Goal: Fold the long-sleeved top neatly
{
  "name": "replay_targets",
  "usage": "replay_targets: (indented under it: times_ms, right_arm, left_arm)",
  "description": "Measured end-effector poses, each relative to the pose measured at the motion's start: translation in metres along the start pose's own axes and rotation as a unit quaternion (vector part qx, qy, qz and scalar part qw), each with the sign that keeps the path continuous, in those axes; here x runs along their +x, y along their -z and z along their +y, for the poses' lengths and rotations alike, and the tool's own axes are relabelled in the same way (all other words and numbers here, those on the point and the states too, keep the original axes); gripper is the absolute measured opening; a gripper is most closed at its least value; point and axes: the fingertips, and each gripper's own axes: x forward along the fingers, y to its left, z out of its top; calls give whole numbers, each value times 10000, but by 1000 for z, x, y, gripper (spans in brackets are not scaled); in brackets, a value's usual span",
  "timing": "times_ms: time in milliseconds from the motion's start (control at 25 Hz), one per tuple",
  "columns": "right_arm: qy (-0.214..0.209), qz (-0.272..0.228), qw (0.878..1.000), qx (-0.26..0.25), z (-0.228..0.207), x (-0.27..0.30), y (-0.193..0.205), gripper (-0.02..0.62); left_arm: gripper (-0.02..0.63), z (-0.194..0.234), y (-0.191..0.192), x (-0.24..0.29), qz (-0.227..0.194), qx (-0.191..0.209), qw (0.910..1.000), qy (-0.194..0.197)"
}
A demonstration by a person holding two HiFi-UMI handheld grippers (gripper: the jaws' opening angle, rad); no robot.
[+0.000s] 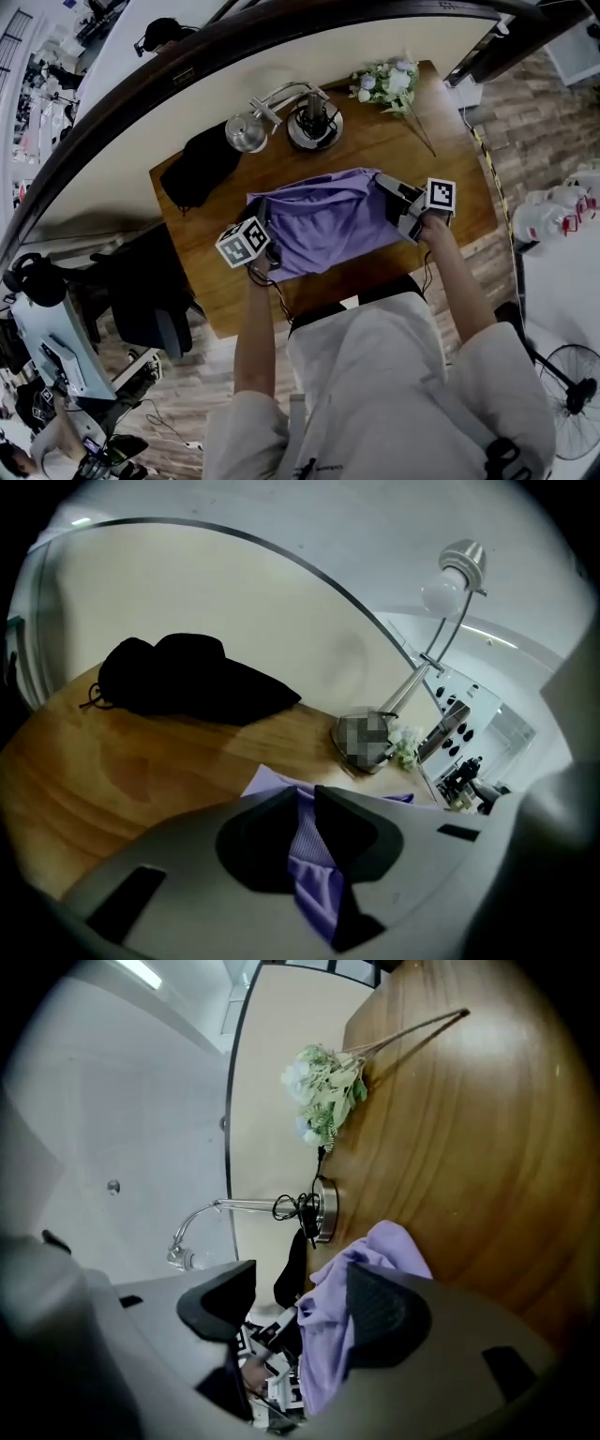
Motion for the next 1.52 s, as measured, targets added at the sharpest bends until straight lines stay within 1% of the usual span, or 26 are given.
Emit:
replay_targets:
  times_ms: [40,80,120,160,200,240,280,320,360,400,440,480,520,560,600,680,760,800,920,1080,1120,1240,1280,1400,1440,1520]
  right_arm:
    - [38,38,9997,-223,-2,-7,1,259]
    - [157,90,9982,-576,-5,-14,4,190]
    - [351,166,9935,-1070,-7,-20,8,107]
    - [602,278,9835,-1681,-9,-23,14,22]
    - [884,459,9664,-2370,-12,-23,22,6]
    - [1151,739,9416,-3077,-15,-20,31,8]
    - [1368,1105,9102,-3750,-17,-14,42,8]
    - [1545,1492,8735,-4368,-19,-6,53,8]
    - [1701,1822,8342,-4920,-21,4,60,8]
    - [1847,2023,7963,-5393,-21,14,64,8]
    - [2003,2055,7649,-5768,-20,24,61,8]
    - [2174,1932,7433,-6024,-18,33,53,8]
    - [2336,1721,7316,-6169,-16,40,42,8]
    - [2467,1496,7271,-6230,-15,47,30,8]
    - [2593,1308,7266,-6227,-14,53,18,8]
    - [2923,1118,7258,-6125,-23,58,-1,8]
    - [3224,1083,7205,-6043,-37,59,-11,8]
    - [3310,1098,7198,-6002,-44,59,-14,8]
    - [3397,1152,7266,-5859,-60,59,-15,8]
    - [3364,1018,7430,-5696,-64,60,-18,8]
    - [3362,947,7507,-5608,-64,59,-19,8]
    - [3485,584,7811,-5148,-66,50,-24,9]
    - [3568,444,7868,-5016,-66,45,-27,8]
    - [3718,-73,8002,-4706,-56,27,-38,9]
    - [3708,-241,8058,-4611,-51,18,-42,9]
    - [3717,-459,8127,-4464,-46,-4,-47,9]
  left_arm:
    - [69,2,-1,1,-19,-24,10000,-22]
    - [67,4,-2,1,-35,-44,10000,-41]
    - [66,6,-2,2,-40,-50,10000,-56]
    - [66,6,-2,2,-34,-43,10000,-68]
    - [66,7,-2,3,-26,-29,10000,-79]
    - [66,6,-3,3,-22,-14,10000,-94]
    - [64,7,-3,4,-21,4,9999,-115]
    - [64,7,-3,5,-19,26,9999,-142]
    - [64,7,-3,5,-8,54,9998,-172]
    - [64,7,-2,6,14,80,9998,-200]
    - [63,8,-1,7,47,93,9997,-227]
    - [63,9,1,8,82,92,9996,-255]
    - [63,11,2,9,102,85,9995,-286]
    - [63,12,2,10,99,83,9994,-322]
    - [63,14,1,10,77,93,9993,-368]
    - [60,17,0,11,12,147,9987,-487]
    - [54,21,1,12,-51,246,9977,-629]
    - [49,23,0,13,-80,310,9971,-696]
    - [44,29,-3,16,-134,463,9952,-851]
    - [37,36,-4,16,-184,349,9942,-999]
    - [35,38,-4,14,-227,339,9937,-1043]
    - [29,42,-6,11,-408,223,9923,-1146]
    - [29,44,-8,10,-481,108,9923,-1133]
    - [31,50,-15,-4,-747,-288,9914,-1035]
    - [31,51,-18,-12,-848,-336,9903,-1044]
    - [31,50,-20,-30,-1014,-286,9881,-1123]
